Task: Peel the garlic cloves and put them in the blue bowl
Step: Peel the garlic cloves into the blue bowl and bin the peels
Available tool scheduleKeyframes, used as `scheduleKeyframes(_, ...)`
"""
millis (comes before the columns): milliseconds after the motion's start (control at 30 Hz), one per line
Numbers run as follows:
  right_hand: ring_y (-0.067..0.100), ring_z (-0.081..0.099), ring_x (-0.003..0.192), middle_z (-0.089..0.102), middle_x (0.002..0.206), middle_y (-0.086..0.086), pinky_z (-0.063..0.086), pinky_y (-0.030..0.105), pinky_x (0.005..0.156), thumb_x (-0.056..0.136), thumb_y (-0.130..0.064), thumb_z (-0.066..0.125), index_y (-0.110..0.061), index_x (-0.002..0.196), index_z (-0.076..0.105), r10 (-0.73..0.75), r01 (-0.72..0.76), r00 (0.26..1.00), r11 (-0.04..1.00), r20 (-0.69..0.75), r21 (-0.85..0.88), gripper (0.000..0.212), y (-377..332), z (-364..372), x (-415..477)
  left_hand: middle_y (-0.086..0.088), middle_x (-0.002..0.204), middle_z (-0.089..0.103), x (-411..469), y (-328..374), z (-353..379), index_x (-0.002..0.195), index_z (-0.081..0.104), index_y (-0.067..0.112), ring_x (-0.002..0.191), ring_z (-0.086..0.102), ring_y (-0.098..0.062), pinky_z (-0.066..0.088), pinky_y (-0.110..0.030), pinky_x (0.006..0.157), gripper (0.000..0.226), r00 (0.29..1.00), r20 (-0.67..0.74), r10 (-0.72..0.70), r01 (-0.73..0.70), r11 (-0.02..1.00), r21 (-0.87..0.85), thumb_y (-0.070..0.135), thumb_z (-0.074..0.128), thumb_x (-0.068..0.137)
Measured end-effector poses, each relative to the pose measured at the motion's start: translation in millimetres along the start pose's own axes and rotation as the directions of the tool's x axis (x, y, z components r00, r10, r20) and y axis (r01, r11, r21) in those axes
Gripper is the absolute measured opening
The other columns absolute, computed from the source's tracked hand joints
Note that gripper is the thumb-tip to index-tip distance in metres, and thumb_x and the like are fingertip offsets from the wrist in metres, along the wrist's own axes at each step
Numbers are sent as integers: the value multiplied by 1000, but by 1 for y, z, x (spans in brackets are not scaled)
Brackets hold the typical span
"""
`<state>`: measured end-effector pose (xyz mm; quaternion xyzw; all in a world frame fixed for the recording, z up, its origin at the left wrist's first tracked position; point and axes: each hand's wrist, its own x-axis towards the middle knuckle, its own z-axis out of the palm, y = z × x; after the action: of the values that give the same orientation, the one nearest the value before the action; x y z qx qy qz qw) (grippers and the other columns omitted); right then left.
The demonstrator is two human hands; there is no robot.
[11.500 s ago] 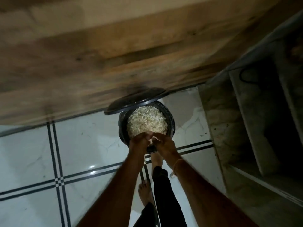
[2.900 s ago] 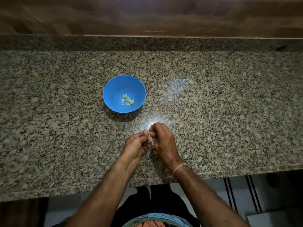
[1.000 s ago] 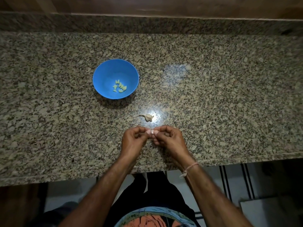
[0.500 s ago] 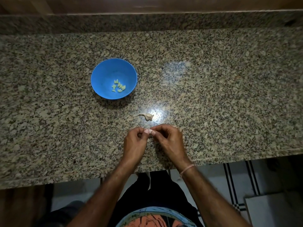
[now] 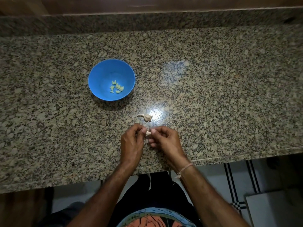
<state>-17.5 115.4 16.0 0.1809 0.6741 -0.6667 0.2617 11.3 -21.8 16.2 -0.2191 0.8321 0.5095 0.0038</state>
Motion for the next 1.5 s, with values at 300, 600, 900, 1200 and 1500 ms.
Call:
scheduleKeyframes(300,24,76,87,77,95,9,65,39,79,93,-8,77,-7,96,74,-132,127,991,987,-39,-99,5,-1,4,4,-4,90,75,4,2,8,99,71,14,83,72,-18,58,-31,71,18,945,70,-318,325,904,-277,28,62,105)
scheduleKeyframes(600,23,75,84,73,95,15,64,33,76,95,4,68,-3,93,67,-159,160,983,987,-86,3,7,-2,16,-1,-5,77,69,7,12,12,98,66,4,66,65,-10,55,-21,60,20,874,200,-443,476,700,-532,14,53,109)
scheduleKeyframes(900,18,72,86,71,96,9,62,28,73,97,-3,69,-9,94,66,-283,275,950,958,-132,-75,7,-3,18,-2,-3,95,79,1,17,4,102,75,13,92,77,-18,63,-31,80,9,956,70,-285,287,860,-423,16,66,102)
scheduleKeyframes(1200,20,75,96,77,98,-1,64,45,87,95,-10,74,-15,96,73,-347,342,935,936,-70,-77,5,-9,11,-12,-4,97,80,-5,24,-11,105,76,7,93,78,-15,62,-24,81,9,984,73,-162,178,891,-418,7,72,97)
scheduleKeyframes(1500,20,75,99,78,101,5,63,35,88,96,-6,73,-8,99,75,-317,317,946,948,-66,-1,5,-10,3,-26,2,87,79,-15,27,-24,98,79,15,83,77,-13,63,-25,73,6,994,99,-50,76,958,-277,16,80,91)
